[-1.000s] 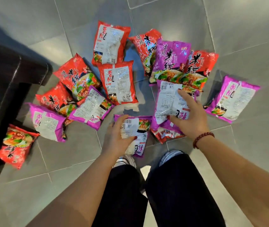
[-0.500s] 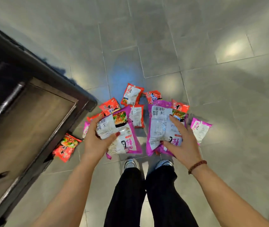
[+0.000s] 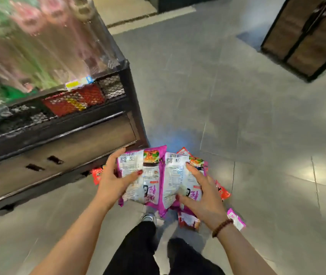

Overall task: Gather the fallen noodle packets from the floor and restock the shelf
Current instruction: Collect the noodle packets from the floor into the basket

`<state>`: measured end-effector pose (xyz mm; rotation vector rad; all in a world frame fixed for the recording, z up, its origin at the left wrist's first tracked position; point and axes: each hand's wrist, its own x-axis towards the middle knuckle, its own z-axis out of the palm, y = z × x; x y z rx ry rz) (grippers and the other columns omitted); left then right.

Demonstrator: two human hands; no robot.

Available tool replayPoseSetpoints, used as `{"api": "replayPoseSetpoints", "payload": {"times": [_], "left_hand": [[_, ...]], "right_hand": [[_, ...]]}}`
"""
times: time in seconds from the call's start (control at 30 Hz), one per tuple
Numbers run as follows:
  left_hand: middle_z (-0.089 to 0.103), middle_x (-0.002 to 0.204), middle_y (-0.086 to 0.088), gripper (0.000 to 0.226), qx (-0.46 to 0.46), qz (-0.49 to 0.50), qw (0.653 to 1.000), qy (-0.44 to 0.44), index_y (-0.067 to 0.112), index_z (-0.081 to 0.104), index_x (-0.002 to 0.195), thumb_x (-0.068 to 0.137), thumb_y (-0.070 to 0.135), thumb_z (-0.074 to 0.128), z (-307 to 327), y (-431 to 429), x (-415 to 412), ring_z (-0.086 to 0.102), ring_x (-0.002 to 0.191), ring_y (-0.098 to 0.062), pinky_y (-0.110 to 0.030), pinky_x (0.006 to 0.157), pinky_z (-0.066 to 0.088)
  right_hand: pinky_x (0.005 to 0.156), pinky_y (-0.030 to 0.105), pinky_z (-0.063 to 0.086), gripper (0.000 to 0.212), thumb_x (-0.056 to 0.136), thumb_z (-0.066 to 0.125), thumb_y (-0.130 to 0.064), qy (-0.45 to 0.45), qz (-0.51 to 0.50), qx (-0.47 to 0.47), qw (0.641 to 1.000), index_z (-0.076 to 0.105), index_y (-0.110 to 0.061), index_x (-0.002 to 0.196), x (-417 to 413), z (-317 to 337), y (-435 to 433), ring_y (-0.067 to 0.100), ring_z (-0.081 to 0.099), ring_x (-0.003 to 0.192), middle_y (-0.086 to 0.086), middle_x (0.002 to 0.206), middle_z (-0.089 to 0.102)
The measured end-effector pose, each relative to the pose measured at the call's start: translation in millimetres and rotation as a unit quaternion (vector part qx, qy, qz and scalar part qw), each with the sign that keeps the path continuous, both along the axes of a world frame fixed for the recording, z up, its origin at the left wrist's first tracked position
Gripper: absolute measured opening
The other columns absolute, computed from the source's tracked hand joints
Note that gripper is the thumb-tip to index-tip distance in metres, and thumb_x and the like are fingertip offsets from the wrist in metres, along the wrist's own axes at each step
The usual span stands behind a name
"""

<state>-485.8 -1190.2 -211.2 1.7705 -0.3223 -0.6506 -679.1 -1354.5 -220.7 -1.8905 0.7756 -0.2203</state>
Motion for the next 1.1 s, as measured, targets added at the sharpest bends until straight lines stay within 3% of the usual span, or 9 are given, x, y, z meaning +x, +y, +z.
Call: {"api": "replayPoseSetpoints", "payload": {"times": [0.1, 0.3, 0.5, 0.63, 0.73, 0.8, 0.93, 1.0, 1.1], "left_hand": [[0.072, 0.103, 0.003, 0.071, -0.016, 0.084, 0.996, 0.003, 0.046, 0.048, 0.122, 0.075, 0.005, 0.082, 10.1, 23.4, -30.6, 0.070, 0.092, -0.020, -0.054, 0.082, 0.057], [0.064, 0.125, 0.002, 0.085, -0.049, 0.239, 0.970, 0.006, 0.049, 0.034, 0.136, 0.079, 0.005, 0.078, 24.6, 94.4, -77.5, 0.068, 0.105, -0.016, -0.045, 0.085, 0.058], [0.064, 0.123, -0.004, 0.072, -0.055, 0.331, 0.942, -0.024, 0.045, 0.041, 0.131, 0.076, 0.018, 0.080, 33.8, 187.0, -115.2, 0.069, 0.103, -0.022, -0.046, 0.084, 0.058], [0.064, 0.124, -0.001, 0.083, -0.036, 0.341, 0.939, -0.024, 0.044, 0.044, 0.133, 0.070, 0.011, 0.086, 37.6, 243.7, -129.3, 0.068, 0.104, -0.019, -0.037, 0.082, 0.059], [0.061, 0.123, 0.016, 0.094, -0.011, 0.351, 0.936, -0.038, 0.052, 0.040, 0.134, 0.061, 0.023, 0.091, 41.2, 301.1, -136.7, 0.066, 0.108, -0.013, -0.031, 0.084, 0.058], [0.060, 0.120, 0.025, 0.096, 0.005, 0.371, 0.928, -0.043, 0.054, 0.039, 0.135, 0.055, 0.034, 0.089, 41.2, 341.7, -139.1, 0.064, 0.110, -0.011, -0.034, 0.087, 0.057], [0.059, 0.125, 0.016, 0.089, -0.018, 0.442, 0.895, -0.060, 0.046, 0.045, 0.133, 0.062, 0.017, 0.089, 38.8, 432.3, -140.0, 0.063, 0.114, -0.016, -0.040, 0.088, 0.058], [0.060, 0.123, 0.012, 0.084, -0.016, 0.470, 0.880, -0.069, 0.040, 0.047, 0.133, 0.066, 0.008, 0.088, 38.4, 477.6, -139.6, 0.063, 0.114, -0.017, -0.041, 0.087, 0.058], [0.063, 0.121, 0.012, 0.084, 0.005, 0.512, 0.855, -0.084, 0.039, 0.050, 0.132, 0.064, 0.009, 0.088, 40.7, 539.2, -137.1, 0.064, 0.112, -0.013, -0.038, 0.090, 0.057]], "right_hand": [[0.102, 0.026, 0.044, 0.084, 0.071, 0.083, -0.016, -0.021, 0.053, 0.008, 0.998, 0.041, -0.058, 0.130, -2.5, 12.0, 2.1, 0.001, 0.051, 0.115, -0.015, 0.125, 0.041], [0.082, -0.005, 0.034, 0.080, 0.070, 0.081, -0.004, -0.057, 0.199, 0.019, 0.978, 0.045, -0.047, 0.126, 18.3, 27.9, 37.6, -0.019, 0.046, 0.107, -0.003, 0.128, 0.047], [0.095, -0.002, 0.029, 0.085, 0.067, 0.083, -0.004, -0.059, 0.332, -0.001, 0.941, 0.043, -0.053, 0.124, 52.3, 32.2, 115.4, 0.005, 0.046, 0.122, 0.002, 0.135, 0.047], [0.090, -0.006, 0.025, 0.081, 0.069, 0.083, -0.009, -0.056, 0.415, -0.001, 0.908, 0.043, -0.050, 0.127, 73.8, 40.6, 165.6, -0.024, 0.036, 0.114, -0.006, 0.133, 0.046], [0.088, -0.006, 0.029, 0.082, 0.069, 0.083, -0.008, -0.057, 0.459, 0.009, 0.886, 0.043, -0.053, 0.124, 94.6, 46.1, 222.3, -0.014, 0.047, 0.109, -0.014, 0.127, 0.044], [0.085, -0.006, 0.031, 0.083, 0.069, 0.082, -0.003, -0.065, 0.488, 0.018, 0.871, 0.043, -0.054, 0.121, 108.8, 49.4, 268.3, -0.021, 0.045, 0.106, -0.019, 0.123, 0.042], [0.081, -0.007, 0.031, 0.080, 0.068, 0.080, 0.004, -0.075, 0.544, 0.024, 0.836, 0.046, -0.043, 0.123, 134.2, 56.9, 367.1, -0.031, 0.040, 0.103, -0.005, 0.125, 0.044], [0.078, -0.006, 0.034, 0.078, 0.069, 0.079, 0.005, -0.077, 0.571, 0.038, 0.817, 0.046, -0.040, 0.124, 147.2, 59.2, 415.8, -0.031, 0.042, 0.101, -0.008, 0.122, 0.044], [0.075, -0.003, 0.040, 0.074, 0.071, 0.080, 0.001, -0.084, 0.594, 0.050, 0.799, 0.046, -0.039, 0.123, 164.7, 63.8, 483.3, -0.027, 0.047, 0.101, -0.014, 0.121, 0.044]]}}
